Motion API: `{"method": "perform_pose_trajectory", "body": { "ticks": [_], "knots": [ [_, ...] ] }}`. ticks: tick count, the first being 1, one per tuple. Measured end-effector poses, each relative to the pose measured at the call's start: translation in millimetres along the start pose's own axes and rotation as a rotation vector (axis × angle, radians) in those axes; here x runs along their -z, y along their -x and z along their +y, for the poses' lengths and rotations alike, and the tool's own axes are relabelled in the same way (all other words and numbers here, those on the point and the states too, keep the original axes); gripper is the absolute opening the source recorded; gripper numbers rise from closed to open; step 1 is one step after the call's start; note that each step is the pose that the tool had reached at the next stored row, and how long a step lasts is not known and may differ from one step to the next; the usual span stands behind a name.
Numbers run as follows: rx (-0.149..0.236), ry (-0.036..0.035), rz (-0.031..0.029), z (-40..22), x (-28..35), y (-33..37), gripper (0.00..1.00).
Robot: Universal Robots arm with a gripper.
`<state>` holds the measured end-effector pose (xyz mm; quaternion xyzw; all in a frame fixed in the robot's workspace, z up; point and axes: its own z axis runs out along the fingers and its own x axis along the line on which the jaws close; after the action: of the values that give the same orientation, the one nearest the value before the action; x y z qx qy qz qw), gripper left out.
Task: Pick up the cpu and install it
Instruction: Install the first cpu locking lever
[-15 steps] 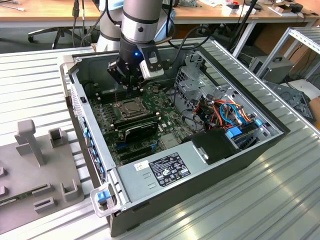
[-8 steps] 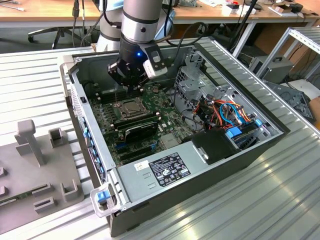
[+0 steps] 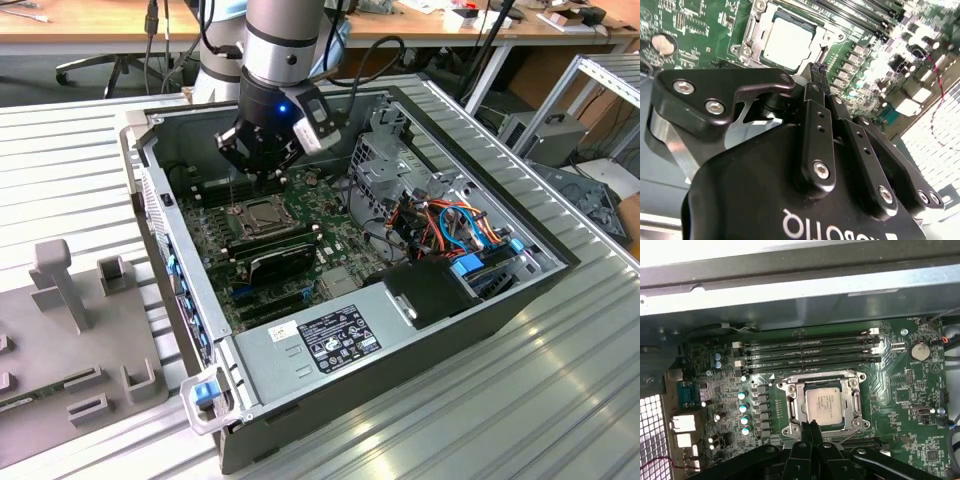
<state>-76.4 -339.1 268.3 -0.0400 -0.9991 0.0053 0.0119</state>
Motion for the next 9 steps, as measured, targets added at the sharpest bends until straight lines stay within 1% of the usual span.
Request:
{"method": "perform_pose_trajectory", "body": {
  "ticks": [5,7,8,9],
  "knots": [
    [0.074,-0.0016,-0.0009,0.0,0.0,0.0,0.11],
    [0.129,-0.0030,-0.0015,0.0,0.0,0.0,0.11],
    [0.149,-0.0034,-0.0017,0.0,0.0,0.0,0.11],
    [0.180,-0.0042,-0.0021,0.0,0.0,0.0,0.11]
  ]
}}
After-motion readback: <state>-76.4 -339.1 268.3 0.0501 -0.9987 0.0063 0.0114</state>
